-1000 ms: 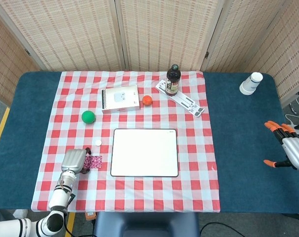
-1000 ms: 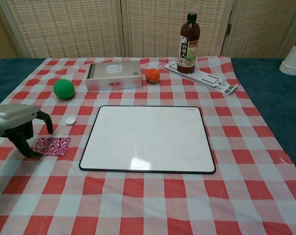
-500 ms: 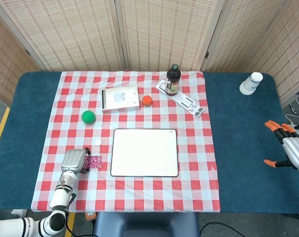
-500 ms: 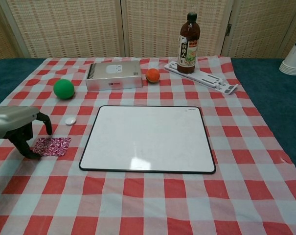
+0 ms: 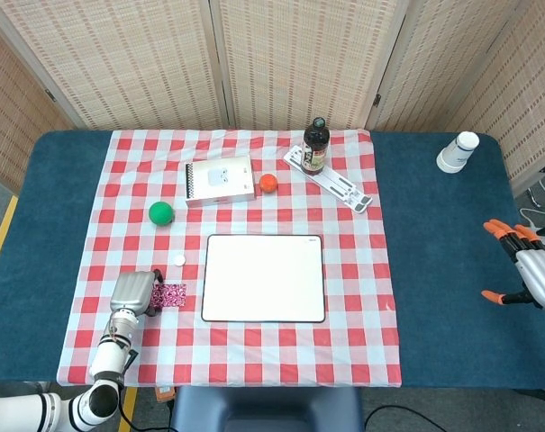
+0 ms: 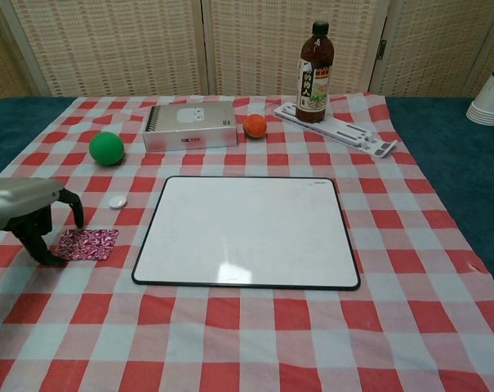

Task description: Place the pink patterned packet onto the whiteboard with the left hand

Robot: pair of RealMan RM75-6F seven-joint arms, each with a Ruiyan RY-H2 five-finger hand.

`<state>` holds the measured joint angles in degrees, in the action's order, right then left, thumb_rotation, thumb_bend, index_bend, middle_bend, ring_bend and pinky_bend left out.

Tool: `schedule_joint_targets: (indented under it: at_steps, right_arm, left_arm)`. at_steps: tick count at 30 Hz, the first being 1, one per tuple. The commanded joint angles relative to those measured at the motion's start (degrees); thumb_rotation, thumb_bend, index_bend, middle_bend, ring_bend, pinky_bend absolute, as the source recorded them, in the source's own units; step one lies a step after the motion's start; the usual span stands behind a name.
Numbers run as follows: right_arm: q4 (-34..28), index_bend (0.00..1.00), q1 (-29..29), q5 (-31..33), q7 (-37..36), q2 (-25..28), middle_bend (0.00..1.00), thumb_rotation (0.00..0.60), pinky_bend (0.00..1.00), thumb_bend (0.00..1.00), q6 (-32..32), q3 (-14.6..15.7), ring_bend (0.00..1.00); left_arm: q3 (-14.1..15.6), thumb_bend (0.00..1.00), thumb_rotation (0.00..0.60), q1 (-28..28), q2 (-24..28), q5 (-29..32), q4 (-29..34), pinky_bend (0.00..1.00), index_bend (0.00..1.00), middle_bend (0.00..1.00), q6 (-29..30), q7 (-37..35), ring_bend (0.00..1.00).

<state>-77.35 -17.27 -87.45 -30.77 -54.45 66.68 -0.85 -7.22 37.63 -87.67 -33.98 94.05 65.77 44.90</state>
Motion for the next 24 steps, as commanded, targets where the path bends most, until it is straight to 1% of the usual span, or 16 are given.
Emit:
schedule_joint_targets:
  at_steps: [1, 7, 12, 17, 24]
  right_arm:
    - [-0.01, 0.00, -0.02, -0.03, -0.03, 0.02, 0.00, 0.600, 0.00, 0.00, 0.00, 0.00, 0.00]
    - [0.02, 0.00, -0.02, -0.04, 0.03, 0.01, 0.00, 0.600, 0.00, 0.00, -0.04, 0.01, 0.00]
    - [0.00, 0.00, -0.10, -0.07, 0.23, -0.07, 0.00, 0.600, 0.00, 0.00, -0.17, 0.04, 0.00]
    - [0.00, 0.00, -0.10, 0.09, 0.30, -0.11, 0.00, 0.600, 0.00, 0.00, -0.29, 0.01, 0.00]
    - [0.00, 0.00, -0.19, 0.07, 0.34, -0.16, 0.00, 0.600, 0.00, 0.00, -0.46, 0.01, 0.00]
  left_arm:
    - [0.16, 0.20, 0.600, 0.13, -0.09, 0.28, -0.23, 1.00, 0.37, 1.00, -0.18, -0.15, 1.00]
    - [0.47, 0.21, 0.600, 0.44, -0.15, 1.06, -0.53, 1.00, 0.37, 1.00, -0.55, -0.17, 1.00]
    - [0.58, 0.23, 0.600, 0.45, 0.05, 0.61, -0.29, 1.00, 0.41, 1.00, -0.07, -0.63, 1.00]
    - [0.76, 0.24, 0.600, 0.44, 0.34, 0.28, -0.11, 1.00, 0.41, 1.00, 0.04, -1.18, 1.00]
    - [-0.07, 0.24, 0.600, 1.10, 2.28, 0.52, 2.38, 1.00, 0.41, 1.00, 0.77, -0.92, 1.00]
